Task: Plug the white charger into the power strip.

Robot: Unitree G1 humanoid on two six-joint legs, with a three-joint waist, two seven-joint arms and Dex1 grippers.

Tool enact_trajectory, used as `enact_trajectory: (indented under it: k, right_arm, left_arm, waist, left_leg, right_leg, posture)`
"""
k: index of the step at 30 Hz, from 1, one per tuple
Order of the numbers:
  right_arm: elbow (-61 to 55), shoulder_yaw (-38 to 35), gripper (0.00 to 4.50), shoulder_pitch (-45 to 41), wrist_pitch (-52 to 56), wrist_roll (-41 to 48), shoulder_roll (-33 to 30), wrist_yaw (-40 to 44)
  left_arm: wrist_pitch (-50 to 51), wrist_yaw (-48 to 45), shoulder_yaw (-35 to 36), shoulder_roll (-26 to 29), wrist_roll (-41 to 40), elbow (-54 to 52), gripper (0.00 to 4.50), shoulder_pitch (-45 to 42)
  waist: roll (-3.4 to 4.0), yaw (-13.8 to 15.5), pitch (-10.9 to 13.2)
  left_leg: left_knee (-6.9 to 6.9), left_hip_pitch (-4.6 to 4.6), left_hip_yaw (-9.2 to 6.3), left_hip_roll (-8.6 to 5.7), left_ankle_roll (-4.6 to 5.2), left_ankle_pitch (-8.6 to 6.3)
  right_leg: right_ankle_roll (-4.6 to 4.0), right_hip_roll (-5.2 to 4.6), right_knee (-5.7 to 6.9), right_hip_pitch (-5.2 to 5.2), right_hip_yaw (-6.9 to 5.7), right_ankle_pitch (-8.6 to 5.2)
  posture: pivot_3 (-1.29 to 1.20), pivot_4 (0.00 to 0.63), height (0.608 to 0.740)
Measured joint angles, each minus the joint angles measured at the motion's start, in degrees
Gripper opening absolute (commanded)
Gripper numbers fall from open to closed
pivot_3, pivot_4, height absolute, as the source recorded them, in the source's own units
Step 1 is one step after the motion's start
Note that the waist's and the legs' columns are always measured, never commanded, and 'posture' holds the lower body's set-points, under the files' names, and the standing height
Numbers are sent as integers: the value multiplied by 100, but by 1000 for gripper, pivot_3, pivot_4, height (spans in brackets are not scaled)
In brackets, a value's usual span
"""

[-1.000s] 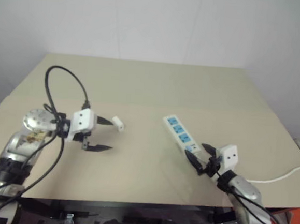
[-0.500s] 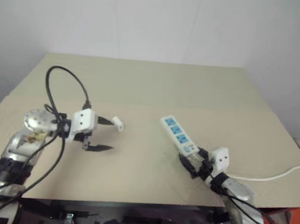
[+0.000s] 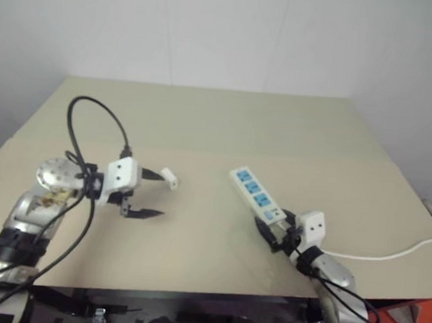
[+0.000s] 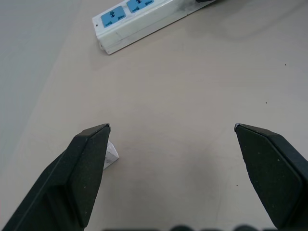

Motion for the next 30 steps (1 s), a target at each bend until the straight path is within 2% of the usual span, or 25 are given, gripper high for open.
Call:
enact_trajectory:
  k: [1,4,8,13,19,25,30]
  right_arm:
    - [3,-2,3405,3,0,7,-16,22]
    - [34,-8,3409,1,0,16,-34,68]
    - [71,23,3409,-40,1,38,-76,162]
    - [200,65,3409,-162,0,20,-125,298]
    - [266,87,3409,-235,5,3,-160,385]
    - [245,139,3409,-251,15,6,-224,421]
    - [223,138,3409,-234,19,6,-237,409]
  left_arm:
    - [-1,3,-19,-40,4,10,4500,-52]
    - [-64,-39,-189,-164,93,222,4500,-437]
    - [-669,-346,-756,-336,641,1053,4500,-1475]
    - [-1860,-1280,-1856,-777,1601,2646,4500,-3073]
    - [-2970,-1771,-2967,-1672,2003,4576,4500,-4640]
    - [-3980,-1789,-3691,-2293,2921,5977,4500,-5236]
    - [-4479,-1607,-3904,-2558,3605,6394,4500,-5335]
  waist:
    - [-1,4,0]
    - [-4,11,-2]
    - [-7,20,-4]
    - [-10,-19,-4]
    - [-14,-42,-2]
    - [-17,-88,0]
    - [-20,-80,1]
  left_leg:
    - [0,0,0,0,0,0]
    - [1,3,1,-2,0,0]
    - [1,5,19,-8,0,0]
    - [5,-6,34,-10,0,0]
    - [7,-12,29,-11,4,-2]
    - [6,-24,19,-10,6,-3]
    - [8,-31,1,-11,8,-4]
  right_leg:
    - [0,0,0,0,-1,0]
    - [0,1,1,4,-1,0]
    - [0,3,-3,10,-4,0]
    - [0,7,-6,7,-3,0]
    - [3,6,-10,5,1,-1]
    - [5,7,-14,-2,0,-2]
    - [7,4,-15,-5,-1,-1]
  posture:
    - [0,150,740]
    - [0,150,740]
    - [0,150,740]
    - [0,150,740]
    - [0,150,740]
    - [0,150,740]
    - [0,150,740]
